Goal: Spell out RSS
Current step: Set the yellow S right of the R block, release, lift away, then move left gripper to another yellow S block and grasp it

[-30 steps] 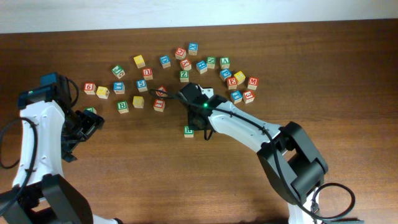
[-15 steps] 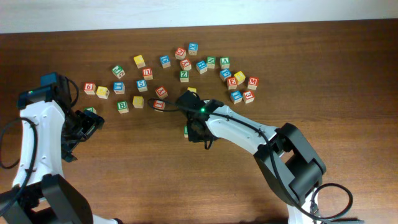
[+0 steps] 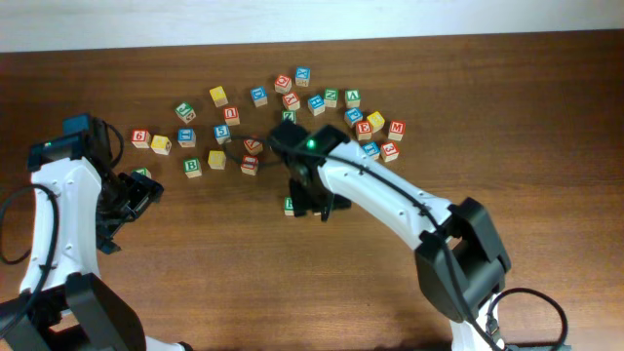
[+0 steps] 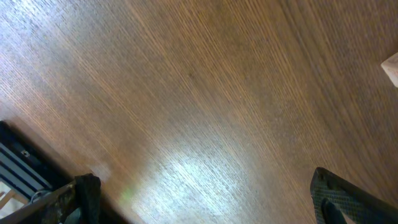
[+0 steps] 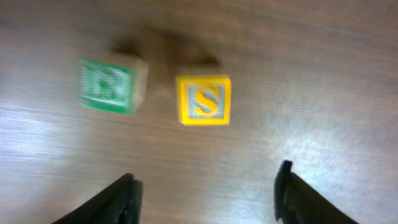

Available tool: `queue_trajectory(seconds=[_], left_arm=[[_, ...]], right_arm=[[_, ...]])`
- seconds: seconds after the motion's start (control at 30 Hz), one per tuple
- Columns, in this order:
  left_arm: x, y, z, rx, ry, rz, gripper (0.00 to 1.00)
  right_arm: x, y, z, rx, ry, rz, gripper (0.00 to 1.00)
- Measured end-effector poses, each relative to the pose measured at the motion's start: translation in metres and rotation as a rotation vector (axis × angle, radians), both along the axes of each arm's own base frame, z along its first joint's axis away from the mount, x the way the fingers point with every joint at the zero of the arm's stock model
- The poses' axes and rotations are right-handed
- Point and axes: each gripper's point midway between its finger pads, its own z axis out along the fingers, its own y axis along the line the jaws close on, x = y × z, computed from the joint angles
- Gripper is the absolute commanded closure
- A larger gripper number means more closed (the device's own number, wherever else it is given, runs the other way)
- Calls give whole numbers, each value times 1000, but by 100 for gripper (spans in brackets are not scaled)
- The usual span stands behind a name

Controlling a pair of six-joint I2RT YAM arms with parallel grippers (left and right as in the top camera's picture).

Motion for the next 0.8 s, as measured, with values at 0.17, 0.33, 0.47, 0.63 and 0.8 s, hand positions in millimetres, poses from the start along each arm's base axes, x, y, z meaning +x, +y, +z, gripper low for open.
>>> queue_trajectory(seconds=[0.17,0.33,0.47,0.63,0.8], left_arm=[[0,0,0,-2,-1,0,1],[0,0,0,-2,0,0,1],[0,0,0,-2,0,0,1],[0,0,0,-2,0,0,1],[0,0,0,-2,0,0,1]], right_arm=[[71,-45,94,104,-167,-63,2],[111,-208,101,-5,-165,-298,2],[109,-234,102,156,-108,-393,2],[113,-246,101,90,-138,-399,2],[103,-299,100,-36,-124,-491,2]])
